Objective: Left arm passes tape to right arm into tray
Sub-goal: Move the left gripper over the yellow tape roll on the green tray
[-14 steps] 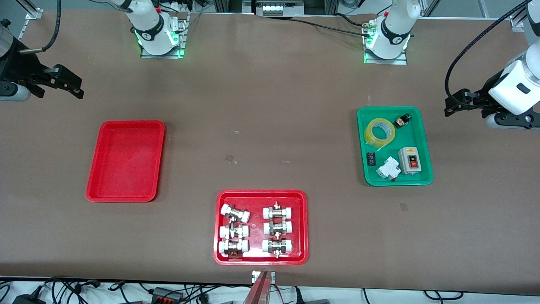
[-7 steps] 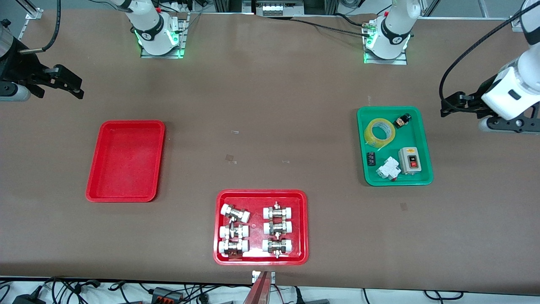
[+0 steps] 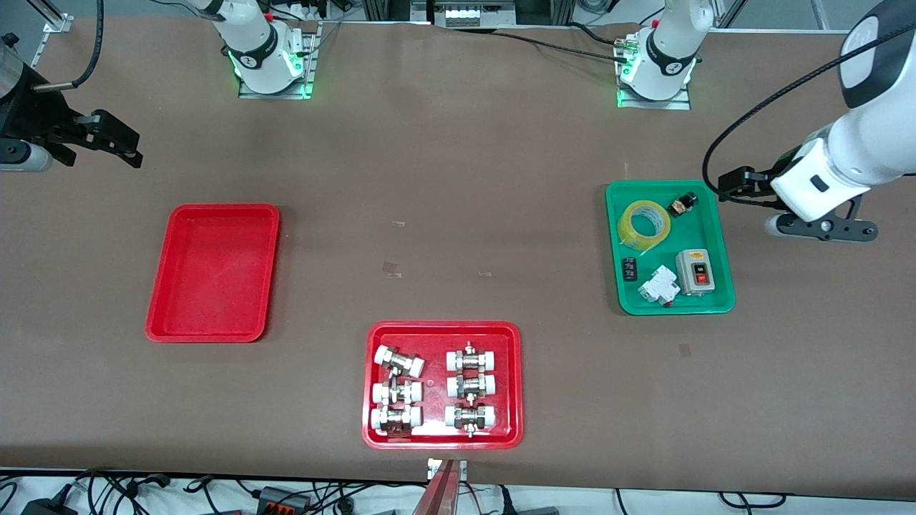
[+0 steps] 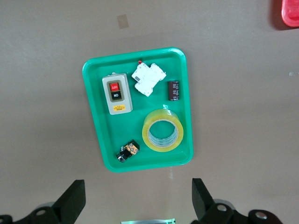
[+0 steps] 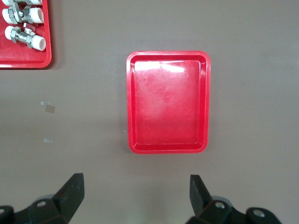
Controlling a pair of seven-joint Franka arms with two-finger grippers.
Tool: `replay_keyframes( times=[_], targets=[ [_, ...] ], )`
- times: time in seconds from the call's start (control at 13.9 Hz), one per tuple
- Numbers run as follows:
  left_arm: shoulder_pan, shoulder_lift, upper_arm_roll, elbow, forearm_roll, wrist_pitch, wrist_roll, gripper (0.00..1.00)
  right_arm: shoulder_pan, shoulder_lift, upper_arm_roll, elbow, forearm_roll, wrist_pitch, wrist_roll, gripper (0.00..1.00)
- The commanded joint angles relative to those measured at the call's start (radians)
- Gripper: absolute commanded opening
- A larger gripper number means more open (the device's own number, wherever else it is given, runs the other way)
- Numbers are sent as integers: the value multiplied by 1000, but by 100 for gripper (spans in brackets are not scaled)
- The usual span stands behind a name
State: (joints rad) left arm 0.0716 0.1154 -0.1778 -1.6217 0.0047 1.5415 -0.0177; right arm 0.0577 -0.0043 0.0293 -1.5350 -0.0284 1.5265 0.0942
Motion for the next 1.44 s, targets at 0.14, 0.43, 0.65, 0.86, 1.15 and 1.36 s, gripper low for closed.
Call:
replay_keyframes(
  times=[0.14,0.43,0.65,0.86,1.15,1.36],
  targets=[
    [11,-84,-46,-189,-5,168,1,100,4,1,0,6,-13,-13,1,100],
    [16,-143,-45,-435,-6,427,2,100,4,1,1,4,-15,-13,1,100],
    [43,-108,-43,-628,-6,710,-1,100,4,1,1,4,-15,-13,1,100],
    [48,-57,-43,-675,-5,746,-8,100,4,1,1,4,-15,-14,1,100],
    [95,9,-43,-691,-5,804,-10,100,4,1,1,4,-15,-14,1,100],
    [140,50,-43,-693,-5,831,-10,100,4,3,1,4,-8,-13,2,100]
  ],
)
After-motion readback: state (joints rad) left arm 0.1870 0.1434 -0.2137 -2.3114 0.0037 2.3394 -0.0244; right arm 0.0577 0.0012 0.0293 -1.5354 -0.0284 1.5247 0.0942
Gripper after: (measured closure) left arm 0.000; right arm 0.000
